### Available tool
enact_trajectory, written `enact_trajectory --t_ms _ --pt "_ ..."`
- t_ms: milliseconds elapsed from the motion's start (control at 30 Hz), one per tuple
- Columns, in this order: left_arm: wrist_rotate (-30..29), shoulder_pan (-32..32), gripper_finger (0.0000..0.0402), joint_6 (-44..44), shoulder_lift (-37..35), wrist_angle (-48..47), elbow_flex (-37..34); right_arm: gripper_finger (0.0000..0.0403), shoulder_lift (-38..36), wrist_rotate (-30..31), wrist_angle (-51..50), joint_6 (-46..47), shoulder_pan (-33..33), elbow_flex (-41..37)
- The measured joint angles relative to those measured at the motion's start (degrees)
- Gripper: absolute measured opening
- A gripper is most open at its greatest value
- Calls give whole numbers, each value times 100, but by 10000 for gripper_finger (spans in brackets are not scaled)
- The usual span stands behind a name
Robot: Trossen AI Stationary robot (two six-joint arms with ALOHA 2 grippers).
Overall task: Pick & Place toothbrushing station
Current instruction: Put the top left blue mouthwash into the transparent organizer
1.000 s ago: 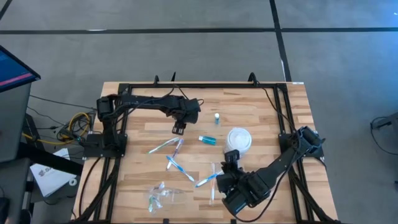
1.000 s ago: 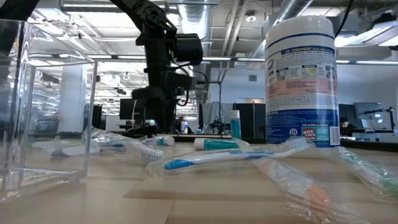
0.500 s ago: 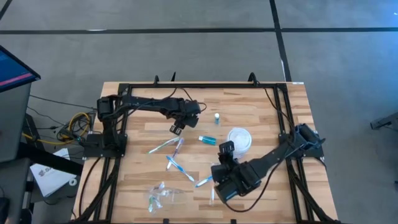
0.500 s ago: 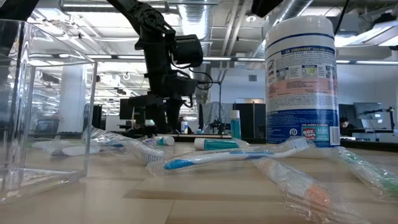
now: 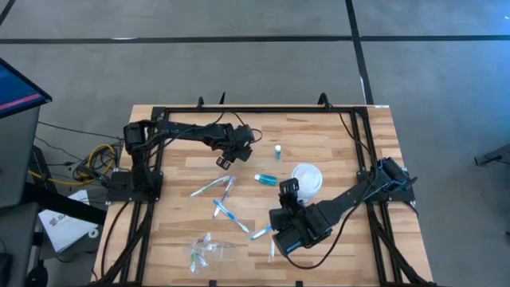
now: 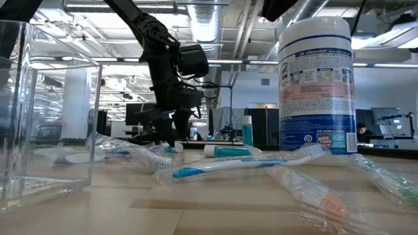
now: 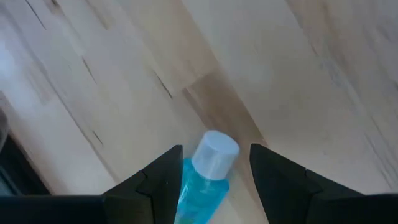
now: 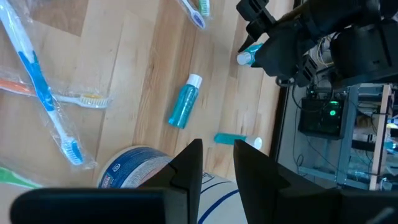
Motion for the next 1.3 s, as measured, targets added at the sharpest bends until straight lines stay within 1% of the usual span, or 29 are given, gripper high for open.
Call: enact_trajectory --t_ms 133,233,333,500,633,733,867,1033,1133,1300 --pt "193 81 181 152 0 154 -15 82 0 -3 25 -129 -43 0" --pt "226 163 175 229 0 140 -15 82 0 -4 42 -142 -85 0" --pt "491 228 166 217 0 136 -15 82 0 -4 42 -165 -102 0" --pt "527 250 152 251 0 126 -15 82 0 -42 42 -190 -162 0" --pt "664 284 145 262 0 144 -99 82 0 -194 44 -190 -207 2" --pt "664 314 143 284 0 166 -305 82 0 -269 44 -203 -241 2" --pt "675 366 143 508 -44 419 -528 82 0 -278 63 -282 -280 2" --pt "701 370 138 556 -37 480 -550 82 0 -284 158 -382 -354 2" --pt "693 365 134 384 -94 507 -567 82 0 -284 175 -424 -384 2" --pt "596 179 134 326 -228 553 -587 82 0 -284 196 -443 -385 6"
